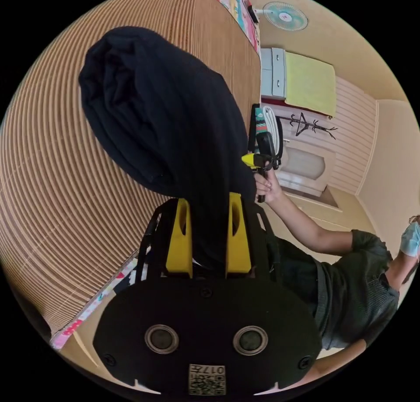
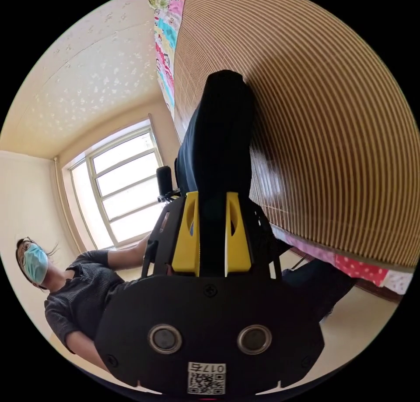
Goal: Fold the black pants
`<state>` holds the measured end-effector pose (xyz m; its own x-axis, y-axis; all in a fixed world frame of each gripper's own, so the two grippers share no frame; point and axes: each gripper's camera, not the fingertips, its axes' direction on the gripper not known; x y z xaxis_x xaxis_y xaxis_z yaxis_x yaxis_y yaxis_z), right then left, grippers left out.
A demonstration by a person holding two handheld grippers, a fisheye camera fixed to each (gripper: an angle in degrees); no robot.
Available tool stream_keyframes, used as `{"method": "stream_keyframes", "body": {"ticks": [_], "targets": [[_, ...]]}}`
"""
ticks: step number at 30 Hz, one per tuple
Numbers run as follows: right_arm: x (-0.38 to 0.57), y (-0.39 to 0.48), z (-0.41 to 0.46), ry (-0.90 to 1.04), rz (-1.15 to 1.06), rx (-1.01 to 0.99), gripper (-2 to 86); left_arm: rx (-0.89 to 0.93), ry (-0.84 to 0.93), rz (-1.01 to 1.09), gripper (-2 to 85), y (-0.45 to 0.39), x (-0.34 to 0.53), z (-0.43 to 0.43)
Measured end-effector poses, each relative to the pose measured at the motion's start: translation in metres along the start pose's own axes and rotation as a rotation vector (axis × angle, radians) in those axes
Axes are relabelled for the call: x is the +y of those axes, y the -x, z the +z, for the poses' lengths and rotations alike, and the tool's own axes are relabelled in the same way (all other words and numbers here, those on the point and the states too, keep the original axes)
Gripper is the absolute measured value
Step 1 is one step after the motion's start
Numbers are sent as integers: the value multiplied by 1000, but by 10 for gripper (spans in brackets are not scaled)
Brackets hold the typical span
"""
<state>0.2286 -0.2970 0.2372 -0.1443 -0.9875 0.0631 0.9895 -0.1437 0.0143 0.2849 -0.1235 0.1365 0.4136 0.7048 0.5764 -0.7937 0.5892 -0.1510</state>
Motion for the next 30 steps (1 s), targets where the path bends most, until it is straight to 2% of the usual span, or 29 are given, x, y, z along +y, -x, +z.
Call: {"method": "stream_keyframes", "body": {"ticks": [6,13,16,19,24,27,30], "targets": [[68,21,-140,-152,-61,111,86,10,7,24,118,-93,-39,108],[116,52,-303,-436,-124,301,85,15,15,205,116,-199,-177,235],[126,59,-339,-509,-70,374,84,21,14,265,116,-236,-226,270],[138,73,-350,-591,-107,416,79,-16,22,293,112,-262,-258,301],[179,116,-375,-656,-161,428,78,-53,7,390,107,-329,-266,316],[219,146,-412,-708,-192,422,80,7,6,450,108,-381,-264,329],[248,167,-452,-754,-166,497,85,45,34,515,111,-435,-275,362]]}}
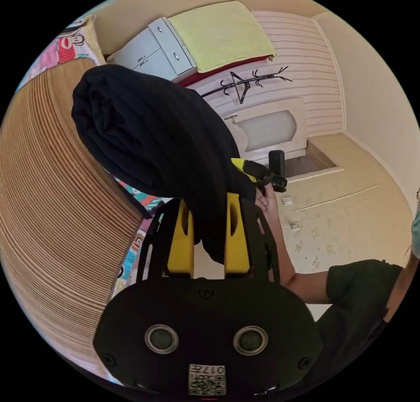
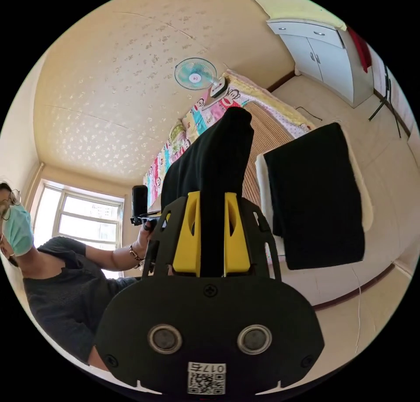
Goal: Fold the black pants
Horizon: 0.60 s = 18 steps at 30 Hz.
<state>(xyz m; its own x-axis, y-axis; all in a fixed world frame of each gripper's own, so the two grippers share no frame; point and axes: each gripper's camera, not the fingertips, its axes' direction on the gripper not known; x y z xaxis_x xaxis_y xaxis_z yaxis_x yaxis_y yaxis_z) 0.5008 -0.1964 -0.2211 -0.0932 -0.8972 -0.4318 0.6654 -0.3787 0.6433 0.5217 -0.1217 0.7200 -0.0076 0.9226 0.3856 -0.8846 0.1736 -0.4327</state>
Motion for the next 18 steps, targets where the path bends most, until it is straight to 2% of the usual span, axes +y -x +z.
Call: {"method": "stream_keyframes", "body": {"ticks": [5,6,7,8,9,12,14,16,18], "targets": [[-11,-58,-9,18,143,236,111,67,44,-73,122,5,-61,98],[-9,-90,10,41,255,304,121,58,55,-101,125,14,-64,111],[-3,-118,36,79,353,388,129,27,101,-196,137,35,-65,138],[0,-128,49,98,357,398,131,-14,169,-304,149,55,-61,159],[9,-137,60,67,375,418,136,-9,178,-319,154,60,-59,166],[35,-123,47,-105,416,376,124,35,186,-250,160,53,-52,172],[55,-99,40,-206,383,410,101,27,184,-119,146,29,-43,155],[84,-60,39,-314,333,525,77,-38,196,-21,133,13,-27,134],[106,-35,43,-377,297,512,64,-114,222,60,127,2,-1,108]]}}
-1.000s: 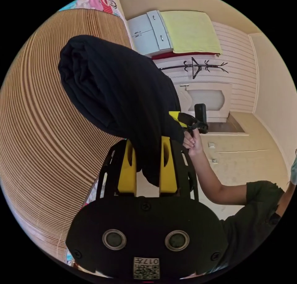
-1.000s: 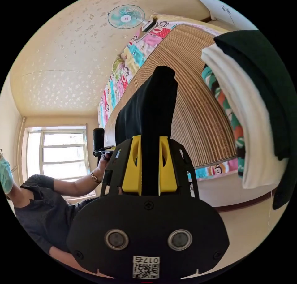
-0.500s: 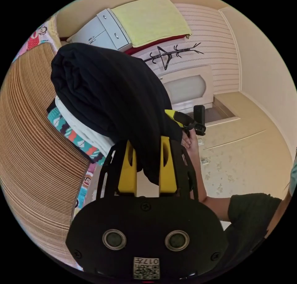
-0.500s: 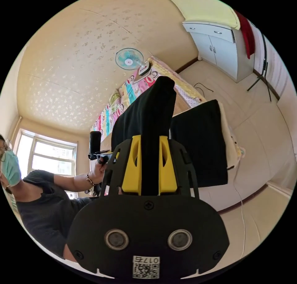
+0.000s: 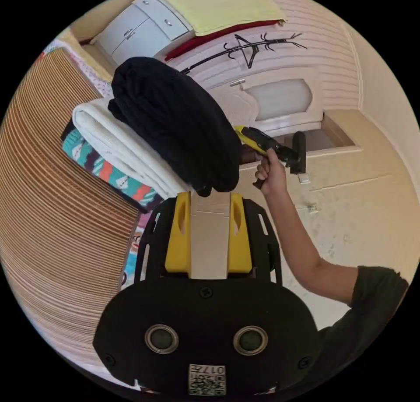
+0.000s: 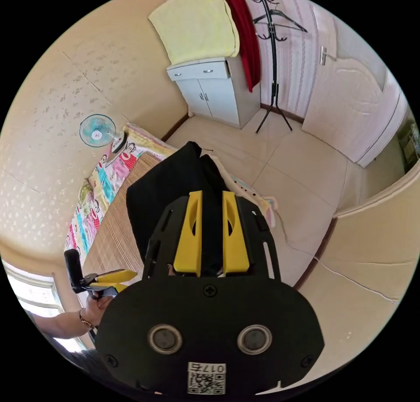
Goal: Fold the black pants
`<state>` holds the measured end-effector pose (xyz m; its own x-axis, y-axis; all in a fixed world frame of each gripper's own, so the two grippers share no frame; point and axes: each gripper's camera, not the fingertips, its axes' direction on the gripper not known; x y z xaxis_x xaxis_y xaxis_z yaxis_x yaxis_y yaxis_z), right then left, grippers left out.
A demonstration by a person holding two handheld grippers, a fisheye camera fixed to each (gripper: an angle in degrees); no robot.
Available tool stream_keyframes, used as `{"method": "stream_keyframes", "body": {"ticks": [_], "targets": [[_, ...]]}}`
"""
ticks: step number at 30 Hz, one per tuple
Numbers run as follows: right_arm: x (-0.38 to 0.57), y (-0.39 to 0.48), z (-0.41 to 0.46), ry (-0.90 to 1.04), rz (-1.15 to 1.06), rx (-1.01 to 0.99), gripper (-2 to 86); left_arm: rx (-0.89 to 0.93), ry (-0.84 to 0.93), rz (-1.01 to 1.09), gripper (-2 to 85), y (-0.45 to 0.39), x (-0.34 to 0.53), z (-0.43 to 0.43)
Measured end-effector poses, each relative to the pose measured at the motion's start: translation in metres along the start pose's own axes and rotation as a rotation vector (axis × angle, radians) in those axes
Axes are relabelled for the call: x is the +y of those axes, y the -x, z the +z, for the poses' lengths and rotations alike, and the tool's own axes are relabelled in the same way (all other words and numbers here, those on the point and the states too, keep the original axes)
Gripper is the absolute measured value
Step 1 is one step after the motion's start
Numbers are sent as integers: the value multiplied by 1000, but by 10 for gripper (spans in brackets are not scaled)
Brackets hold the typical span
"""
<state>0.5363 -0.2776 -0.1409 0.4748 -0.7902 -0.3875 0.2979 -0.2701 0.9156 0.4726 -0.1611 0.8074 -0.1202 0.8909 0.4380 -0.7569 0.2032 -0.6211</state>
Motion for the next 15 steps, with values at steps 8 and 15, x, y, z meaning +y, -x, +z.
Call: {"method": "stream_keyframes", "body": {"ticks": [8,15], "targets": [[139,123,0,-36,-229,-318,11,-333,-46,-201,41,27,260,-147],[285,316,82,296,-473,-705,5,-534,-401,-665,-5,15,513,-244]]}}
